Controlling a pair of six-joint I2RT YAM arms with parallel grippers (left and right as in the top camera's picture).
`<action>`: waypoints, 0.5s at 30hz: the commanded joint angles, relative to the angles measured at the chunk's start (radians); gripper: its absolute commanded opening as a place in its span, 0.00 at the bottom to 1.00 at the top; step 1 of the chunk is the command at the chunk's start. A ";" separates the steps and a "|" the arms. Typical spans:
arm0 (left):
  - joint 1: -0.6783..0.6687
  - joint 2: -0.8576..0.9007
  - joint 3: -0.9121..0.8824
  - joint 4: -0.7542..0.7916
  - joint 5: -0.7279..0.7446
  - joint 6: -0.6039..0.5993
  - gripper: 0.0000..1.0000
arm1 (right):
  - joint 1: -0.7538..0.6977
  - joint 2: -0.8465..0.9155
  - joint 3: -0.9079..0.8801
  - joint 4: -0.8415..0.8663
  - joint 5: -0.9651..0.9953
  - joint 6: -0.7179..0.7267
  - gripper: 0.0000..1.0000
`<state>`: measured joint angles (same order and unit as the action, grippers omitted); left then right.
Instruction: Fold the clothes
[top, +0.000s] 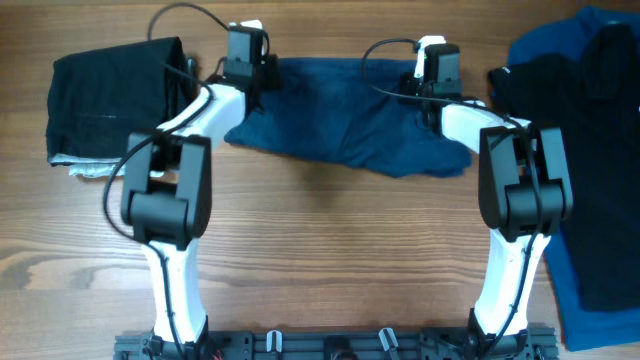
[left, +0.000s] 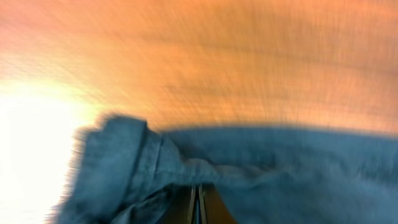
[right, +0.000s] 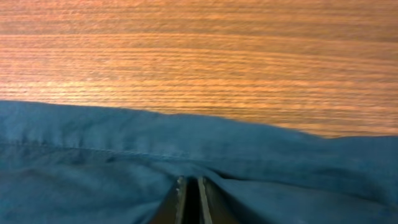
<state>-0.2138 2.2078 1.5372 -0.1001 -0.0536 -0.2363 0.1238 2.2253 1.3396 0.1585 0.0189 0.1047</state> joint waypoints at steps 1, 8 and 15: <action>0.046 -0.142 0.016 -0.002 -0.134 0.024 0.04 | -0.039 -0.104 -0.002 -0.006 0.034 0.003 0.11; 0.049 -0.213 0.016 -0.171 0.050 0.023 0.04 | -0.056 -0.209 -0.003 -0.227 -0.020 -0.001 0.04; 0.048 -0.087 0.016 -0.225 0.098 0.023 0.04 | -0.056 -0.112 -0.006 -0.294 -0.037 -0.001 0.04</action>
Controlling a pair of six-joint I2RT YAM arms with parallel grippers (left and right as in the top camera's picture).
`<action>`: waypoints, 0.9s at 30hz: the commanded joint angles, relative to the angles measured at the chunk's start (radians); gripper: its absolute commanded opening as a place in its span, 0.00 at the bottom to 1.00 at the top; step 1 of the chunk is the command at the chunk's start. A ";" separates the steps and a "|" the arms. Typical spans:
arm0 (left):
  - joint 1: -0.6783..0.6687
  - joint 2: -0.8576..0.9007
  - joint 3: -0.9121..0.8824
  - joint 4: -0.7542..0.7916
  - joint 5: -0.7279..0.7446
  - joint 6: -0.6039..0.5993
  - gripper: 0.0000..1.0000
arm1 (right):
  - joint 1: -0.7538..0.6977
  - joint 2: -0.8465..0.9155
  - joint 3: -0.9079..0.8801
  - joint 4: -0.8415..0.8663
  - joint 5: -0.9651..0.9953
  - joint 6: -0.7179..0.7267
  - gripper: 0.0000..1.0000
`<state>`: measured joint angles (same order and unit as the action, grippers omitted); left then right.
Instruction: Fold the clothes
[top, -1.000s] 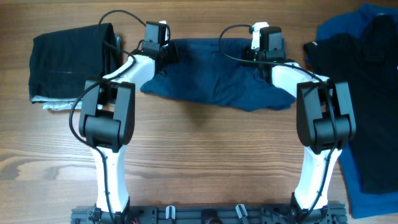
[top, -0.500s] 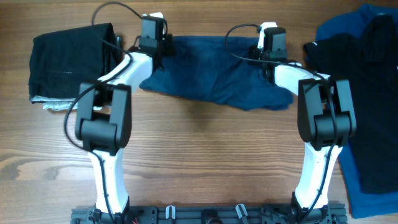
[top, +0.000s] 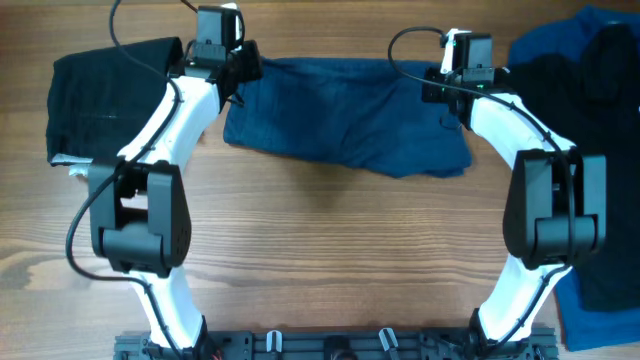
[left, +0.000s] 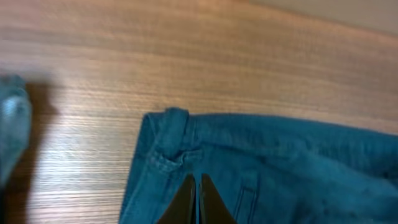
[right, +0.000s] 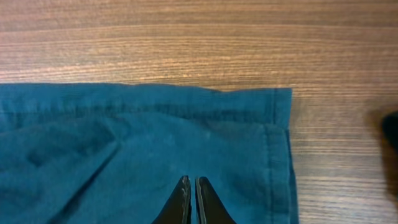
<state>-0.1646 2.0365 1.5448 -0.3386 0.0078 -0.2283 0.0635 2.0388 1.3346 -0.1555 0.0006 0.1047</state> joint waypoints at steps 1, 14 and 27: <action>-0.002 0.112 0.008 0.026 0.037 0.015 0.04 | 0.002 0.101 -0.002 0.034 -0.004 -0.001 0.04; -0.001 0.248 0.009 0.264 -0.035 0.043 0.04 | -0.007 0.201 0.005 0.148 0.113 -0.026 0.04; -0.042 -0.051 0.008 0.135 0.116 -0.027 0.04 | 0.130 -0.160 0.005 0.092 -0.327 -0.040 0.04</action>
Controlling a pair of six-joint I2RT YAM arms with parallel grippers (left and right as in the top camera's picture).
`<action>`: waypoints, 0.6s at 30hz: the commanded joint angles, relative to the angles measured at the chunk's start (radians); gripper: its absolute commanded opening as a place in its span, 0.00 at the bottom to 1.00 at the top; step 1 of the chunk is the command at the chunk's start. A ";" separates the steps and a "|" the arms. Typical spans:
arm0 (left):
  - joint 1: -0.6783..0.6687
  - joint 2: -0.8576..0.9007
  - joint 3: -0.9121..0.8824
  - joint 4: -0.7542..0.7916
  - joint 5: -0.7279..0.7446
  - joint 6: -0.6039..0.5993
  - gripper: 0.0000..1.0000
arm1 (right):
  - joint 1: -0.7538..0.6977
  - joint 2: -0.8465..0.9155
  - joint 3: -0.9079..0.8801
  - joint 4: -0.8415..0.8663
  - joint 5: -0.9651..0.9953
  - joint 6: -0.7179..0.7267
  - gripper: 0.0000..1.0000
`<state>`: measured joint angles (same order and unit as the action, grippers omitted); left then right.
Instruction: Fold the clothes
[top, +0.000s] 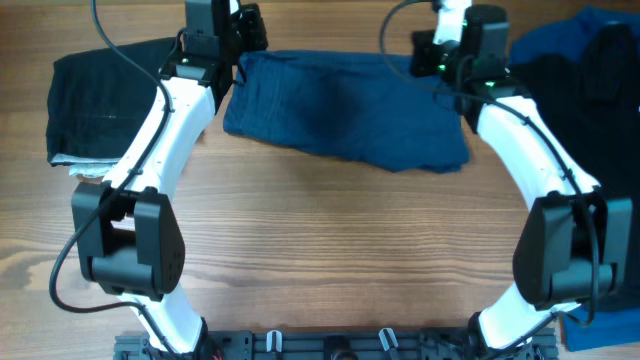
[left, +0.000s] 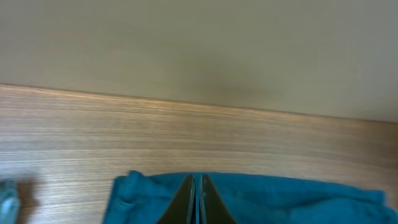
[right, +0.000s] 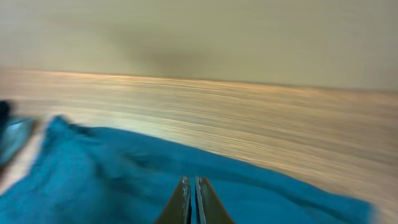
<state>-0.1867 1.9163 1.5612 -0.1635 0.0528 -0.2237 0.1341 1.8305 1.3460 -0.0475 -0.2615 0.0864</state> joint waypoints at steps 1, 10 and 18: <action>-0.029 0.098 -0.009 -0.039 0.072 -0.032 0.04 | 0.086 0.075 -0.006 -0.011 -0.061 -0.041 0.04; -0.066 0.307 -0.009 -0.058 0.047 -0.031 0.04 | 0.154 0.408 -0.006 0.255 0.073 -0.001 0.04; -0.055 0.311 -0.011 -0.258 0.040 -0.030 0.04 | 0.154 0.558 -0.006 0.571 0.135 -0.001 0.04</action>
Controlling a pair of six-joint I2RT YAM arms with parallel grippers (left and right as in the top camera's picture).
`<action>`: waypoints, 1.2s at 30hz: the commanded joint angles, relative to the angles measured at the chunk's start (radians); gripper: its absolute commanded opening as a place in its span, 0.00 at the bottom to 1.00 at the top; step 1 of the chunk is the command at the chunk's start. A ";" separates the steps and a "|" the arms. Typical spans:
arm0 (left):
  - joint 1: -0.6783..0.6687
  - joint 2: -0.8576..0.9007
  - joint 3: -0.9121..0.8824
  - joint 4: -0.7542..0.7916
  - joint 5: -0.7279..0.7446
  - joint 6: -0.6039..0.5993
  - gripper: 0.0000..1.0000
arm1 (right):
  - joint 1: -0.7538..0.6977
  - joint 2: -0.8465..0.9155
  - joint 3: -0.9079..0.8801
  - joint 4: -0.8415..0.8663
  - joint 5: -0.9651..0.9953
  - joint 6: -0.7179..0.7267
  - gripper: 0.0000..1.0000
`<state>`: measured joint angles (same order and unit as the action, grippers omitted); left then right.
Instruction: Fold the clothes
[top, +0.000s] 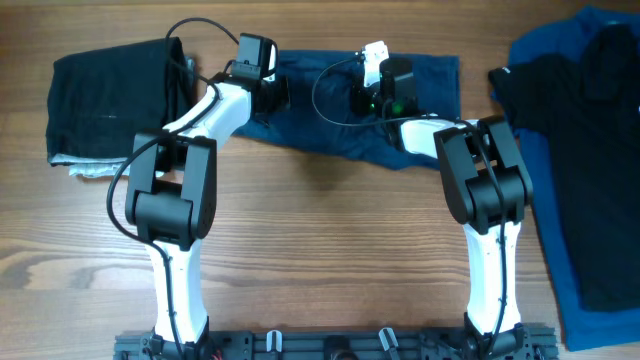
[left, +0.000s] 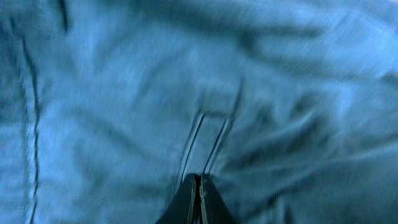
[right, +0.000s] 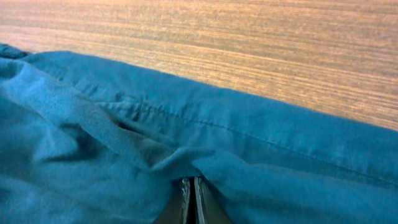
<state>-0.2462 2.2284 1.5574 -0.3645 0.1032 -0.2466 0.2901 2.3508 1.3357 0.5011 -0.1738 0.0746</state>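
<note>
Dark blue denim shorts lie rumpled at the far middle of the wooden table. My left gripper sits on their left part, jaws shut, tips pressed into the cloth. The left wrist view is filled by the shorts, a belt loop just ahead of the left gripper. My right gripper is at the middle of the shorts. In the right wrist view the right gripper is shut, with a fold of the shorts bunched over its tips and a stitched hem beyond.
A folded black garment lies at the far left over a pale one. At the right edge a black shirt lies on a blue garment. Bare wood stretches past the shorts' hem.
Both grippers were at the table's far edge, wide apart at the shorts' far corners. Now they are nearer and closer together, on the shorts' body. The cloth is more rumpled.
Both grippers were shut on the shorts' far edge, moderately apart. Then they stood wider apart with that edge stretched flat. Then they were at the table's far edge with the shorts drawn back. Now both are inward over the cloth.
</note>
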 joint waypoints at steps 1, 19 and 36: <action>0.004 -0.001 -0.011 -0.064 -0.010 -0.007 0.04 | -0.002 0.033 0.005 0.048 0.044 0.012 0.04; 0.002 -0.001 -0.016 -0.058 -0.011 -0.007 0.04 | -0.003 0.041 0.015 0.041 0.105 0.056 0.05; 0.002 -0.001 -0.016 -0.077 -0.011 -0.049 0.04 | 0.056 -0.529 -0.027 -0.956 -0.113 0.058 0.04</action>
<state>-0.2466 2.2215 1.5608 -0.4141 0.1032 -0.2756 0.3256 1.7447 1.3708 -0.4149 -0.2550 0.1310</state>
